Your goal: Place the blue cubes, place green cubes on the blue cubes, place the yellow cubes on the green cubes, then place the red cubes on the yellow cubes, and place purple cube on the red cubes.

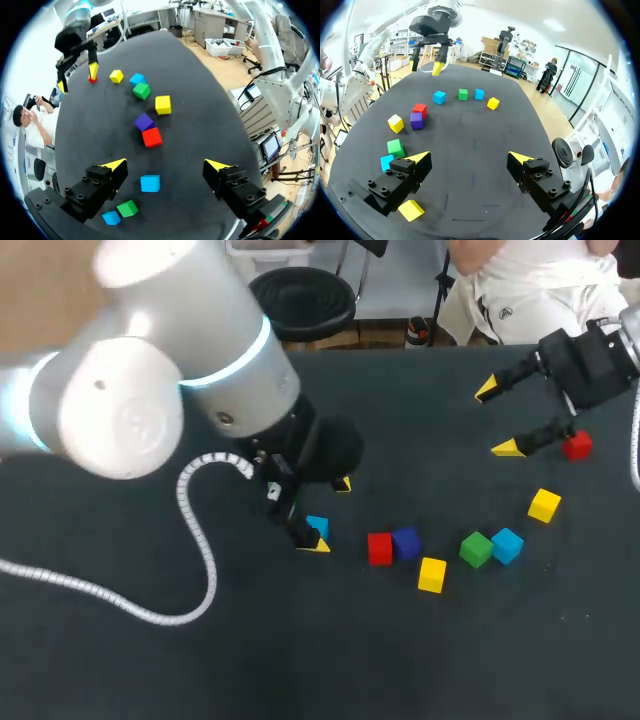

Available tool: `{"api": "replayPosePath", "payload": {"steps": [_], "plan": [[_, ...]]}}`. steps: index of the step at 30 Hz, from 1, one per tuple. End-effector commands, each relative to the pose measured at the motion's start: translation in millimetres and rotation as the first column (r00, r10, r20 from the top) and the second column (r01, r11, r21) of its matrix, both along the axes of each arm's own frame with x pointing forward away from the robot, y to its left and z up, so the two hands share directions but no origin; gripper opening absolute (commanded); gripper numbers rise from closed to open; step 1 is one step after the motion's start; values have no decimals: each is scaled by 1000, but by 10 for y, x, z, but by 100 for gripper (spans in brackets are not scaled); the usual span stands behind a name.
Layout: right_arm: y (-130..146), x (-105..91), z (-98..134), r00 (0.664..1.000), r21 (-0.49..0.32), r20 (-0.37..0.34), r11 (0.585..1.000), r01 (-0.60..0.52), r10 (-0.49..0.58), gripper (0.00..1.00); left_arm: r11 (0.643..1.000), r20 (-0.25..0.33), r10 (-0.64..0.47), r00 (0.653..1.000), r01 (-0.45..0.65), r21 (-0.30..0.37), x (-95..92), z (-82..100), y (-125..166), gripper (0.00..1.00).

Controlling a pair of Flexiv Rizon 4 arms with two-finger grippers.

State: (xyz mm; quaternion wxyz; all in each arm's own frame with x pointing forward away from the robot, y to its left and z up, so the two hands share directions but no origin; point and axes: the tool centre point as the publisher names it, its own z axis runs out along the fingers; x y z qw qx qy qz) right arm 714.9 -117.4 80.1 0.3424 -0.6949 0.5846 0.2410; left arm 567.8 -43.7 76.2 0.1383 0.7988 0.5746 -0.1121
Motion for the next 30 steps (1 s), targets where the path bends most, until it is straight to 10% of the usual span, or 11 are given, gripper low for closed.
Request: {"api": "replayPosePath", "payload": {"steps": [1,15,30], "plan": [[1,3,-5,1000,2,1,1000,-1,1,100,995,-38,18,999,-14,97,336,-160,-91,100],[1,3,-5,1000,2,1,1000,-1,1,100,952,-1,235,972,-229,205,175,-363,494,100],[1,3,-5,1000,2,1,1000,-1,1,100,970,-5,163,987,-159,185,187,-543,184,100]]}}
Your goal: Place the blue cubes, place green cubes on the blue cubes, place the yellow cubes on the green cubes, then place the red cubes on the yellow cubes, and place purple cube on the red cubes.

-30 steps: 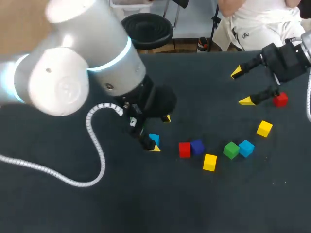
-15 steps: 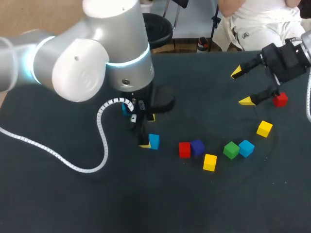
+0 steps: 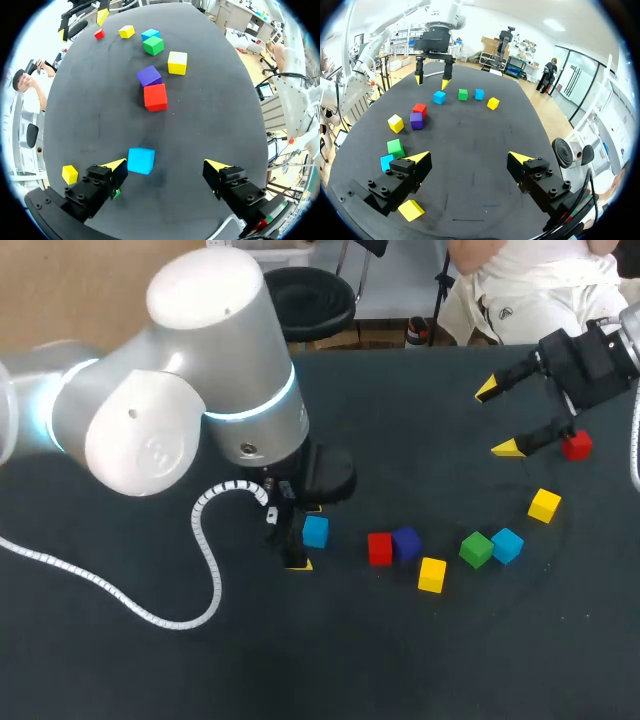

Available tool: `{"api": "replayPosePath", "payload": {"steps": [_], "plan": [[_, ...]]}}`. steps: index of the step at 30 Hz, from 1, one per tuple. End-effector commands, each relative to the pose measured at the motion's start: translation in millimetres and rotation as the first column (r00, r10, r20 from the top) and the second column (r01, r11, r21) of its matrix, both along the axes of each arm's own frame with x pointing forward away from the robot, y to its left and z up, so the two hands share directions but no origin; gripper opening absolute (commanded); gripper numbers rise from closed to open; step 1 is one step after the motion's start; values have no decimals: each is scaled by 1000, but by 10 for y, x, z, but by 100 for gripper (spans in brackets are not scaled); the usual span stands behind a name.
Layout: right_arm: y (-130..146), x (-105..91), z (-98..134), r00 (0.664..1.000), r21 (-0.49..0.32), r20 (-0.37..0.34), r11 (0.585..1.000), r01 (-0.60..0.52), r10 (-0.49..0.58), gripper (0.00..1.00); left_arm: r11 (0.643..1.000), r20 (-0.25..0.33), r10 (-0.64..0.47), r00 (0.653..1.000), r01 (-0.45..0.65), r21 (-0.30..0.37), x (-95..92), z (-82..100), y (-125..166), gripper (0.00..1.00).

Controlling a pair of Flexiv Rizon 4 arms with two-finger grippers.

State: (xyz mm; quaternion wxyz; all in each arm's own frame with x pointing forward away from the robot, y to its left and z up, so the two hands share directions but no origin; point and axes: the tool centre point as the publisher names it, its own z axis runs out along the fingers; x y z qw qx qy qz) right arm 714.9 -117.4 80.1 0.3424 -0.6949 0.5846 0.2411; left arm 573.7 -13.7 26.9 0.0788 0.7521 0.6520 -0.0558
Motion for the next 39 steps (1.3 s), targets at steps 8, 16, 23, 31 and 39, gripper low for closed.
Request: {"api": "replayPosePath", "payload": {"steps": [8,16,23,31,39], "plan": [[1,3,-5,1000,2,1,1000,-1,1,100,999,-26,-21,999,23,44,253,-109,-120,96],[1,3,-5,1000,2,1,1000,-1,1,100,997,-55,-21,998,25,69,271,-170,-57,86],[1,3,-5,1000,2,1,1000,-1,1,100,997,-59,-19,998,24,76,262,-189,-32,74],[1,3,-5,1000,2,1,1000,-1,1,100,996,-68,-27,997,32,80,254,-260,-65,55],[1,3,-5,1000,2,1,1000,-1,1,100,996,-61,-7,998,13,90,228,-240,-47,0]]}}
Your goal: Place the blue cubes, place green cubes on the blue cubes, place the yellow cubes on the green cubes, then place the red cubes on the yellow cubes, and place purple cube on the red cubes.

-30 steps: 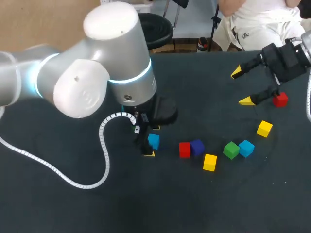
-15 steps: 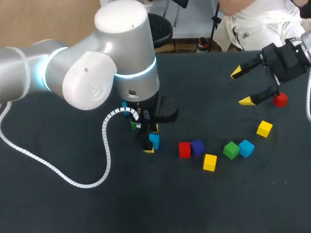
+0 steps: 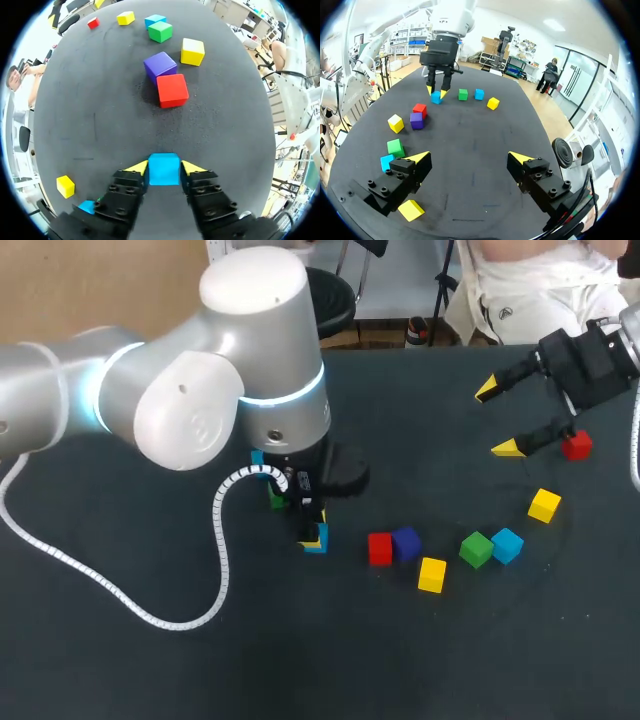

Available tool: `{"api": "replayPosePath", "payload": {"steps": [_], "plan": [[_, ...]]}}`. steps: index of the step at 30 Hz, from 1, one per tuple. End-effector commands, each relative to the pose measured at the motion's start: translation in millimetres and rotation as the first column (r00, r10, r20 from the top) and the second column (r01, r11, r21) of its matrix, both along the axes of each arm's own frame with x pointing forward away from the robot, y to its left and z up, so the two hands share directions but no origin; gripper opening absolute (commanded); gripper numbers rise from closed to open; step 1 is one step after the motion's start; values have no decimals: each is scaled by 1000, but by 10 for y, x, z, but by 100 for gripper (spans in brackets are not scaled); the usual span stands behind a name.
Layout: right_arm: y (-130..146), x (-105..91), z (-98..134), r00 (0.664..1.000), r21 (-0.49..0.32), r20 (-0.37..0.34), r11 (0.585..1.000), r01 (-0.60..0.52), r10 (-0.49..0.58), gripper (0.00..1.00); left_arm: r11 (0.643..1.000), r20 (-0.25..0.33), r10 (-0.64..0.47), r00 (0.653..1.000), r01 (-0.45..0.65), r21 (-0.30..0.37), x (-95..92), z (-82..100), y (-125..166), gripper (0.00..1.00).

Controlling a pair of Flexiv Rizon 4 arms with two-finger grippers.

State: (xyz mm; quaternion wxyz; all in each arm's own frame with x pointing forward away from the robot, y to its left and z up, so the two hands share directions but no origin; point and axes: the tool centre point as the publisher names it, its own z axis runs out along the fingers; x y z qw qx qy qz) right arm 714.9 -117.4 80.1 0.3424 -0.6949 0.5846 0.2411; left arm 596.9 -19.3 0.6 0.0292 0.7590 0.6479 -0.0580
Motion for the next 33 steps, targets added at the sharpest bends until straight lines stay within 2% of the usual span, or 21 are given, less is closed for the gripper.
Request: {"api": "replayPosePath", "payload": {"steps": [1,3,7,13,18,33], "plan": [[1,3,-5,1000,2,1,1000,-1,1,100,999,18,20,1000,-21,34,-14,52,11,0],[1,3,-5,1000,2,1,1000,-1,1,100,999,27,35,999,-36,41,-30,123,-2,0],[1,3,-5,1000,2,1,1000,-1,1,100,993,38,61,997,-64,100,-51,285,-93,0],[1,3,-5,1000,2,1,1000,-1,1,100,998,2,48,999,-48,-46,-73,542,-376,0],[1,3,-5,1000,2,1,1000,-1,1,100,985,-15,-8,1000,5,-175,-83,675,-529,0],[1,3,-5,1000,2,1,1000,-1,1,100,985,-15,-8,1000,5,-175,-83,675,-529,0]]}}
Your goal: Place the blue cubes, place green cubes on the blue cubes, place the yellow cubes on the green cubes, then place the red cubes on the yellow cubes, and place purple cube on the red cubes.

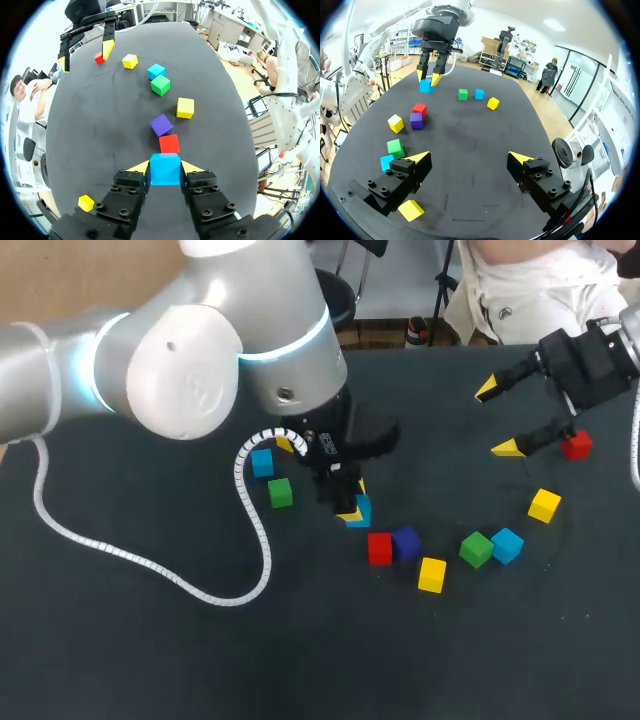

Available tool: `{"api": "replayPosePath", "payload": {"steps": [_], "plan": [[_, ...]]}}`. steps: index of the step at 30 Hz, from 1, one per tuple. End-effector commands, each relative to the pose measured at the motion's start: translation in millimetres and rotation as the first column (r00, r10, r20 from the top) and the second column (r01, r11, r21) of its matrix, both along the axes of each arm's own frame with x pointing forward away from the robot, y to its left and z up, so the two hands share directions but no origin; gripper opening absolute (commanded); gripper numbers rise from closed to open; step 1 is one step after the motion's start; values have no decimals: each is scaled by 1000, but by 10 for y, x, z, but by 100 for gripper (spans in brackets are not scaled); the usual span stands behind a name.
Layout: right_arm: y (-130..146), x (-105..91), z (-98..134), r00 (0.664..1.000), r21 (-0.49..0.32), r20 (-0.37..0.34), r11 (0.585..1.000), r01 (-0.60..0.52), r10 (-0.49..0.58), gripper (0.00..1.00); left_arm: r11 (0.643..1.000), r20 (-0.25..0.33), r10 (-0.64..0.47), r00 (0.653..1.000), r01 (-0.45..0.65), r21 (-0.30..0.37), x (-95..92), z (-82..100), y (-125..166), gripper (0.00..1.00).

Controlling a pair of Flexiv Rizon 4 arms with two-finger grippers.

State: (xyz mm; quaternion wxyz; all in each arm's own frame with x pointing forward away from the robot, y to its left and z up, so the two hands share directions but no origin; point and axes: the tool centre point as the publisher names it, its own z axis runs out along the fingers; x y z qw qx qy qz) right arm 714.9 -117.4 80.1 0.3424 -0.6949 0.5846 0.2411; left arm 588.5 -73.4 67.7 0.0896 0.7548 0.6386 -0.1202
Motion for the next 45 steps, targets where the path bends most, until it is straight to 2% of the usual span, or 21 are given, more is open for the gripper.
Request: {"api": "replayPosePath", "payload": {"steps": [1,2,3,4,34,37,39,40,45], "plan": [[1,2,-5,1000,2,1,1000,0,0,100,1000,0,-1,1000,1,-2,1,4,12,29],[1,2,-5,1000,2,1,1000,0,0,100,1000,0,-1,1000,1,-2,1,4,12,35],[1,2,-5,1000,2,1,1000,0,0,100,1000,0,-1,1000,1,-2,1,4,12,24],[1,2,-5,1000,2,1,1000,0,0,100,1000,0,-1,1000,1,-2,1,4,12,0],[1,2,-5,1000,2,1,1000,0,0,100,1000,0,-1,1000,1,-2,1,4,12,0],[1,2,-5,1000,2,1,1000,0,0,100,998,76,34,997,-37,42,152,72,3,0],[1,2,-5,1000,2,1,1000,0,0,100,992,123,78,989,-90,93,273,66,-5,0],[1,2,-5,1000,2,1,1000,0,0,100,993,134,80,988,-91,79,313,75,-18,0],[1,2,-5,1000,2,1,1000,0,0,100,991,145,66,987,-82,109,436,75,-117,0]]}}
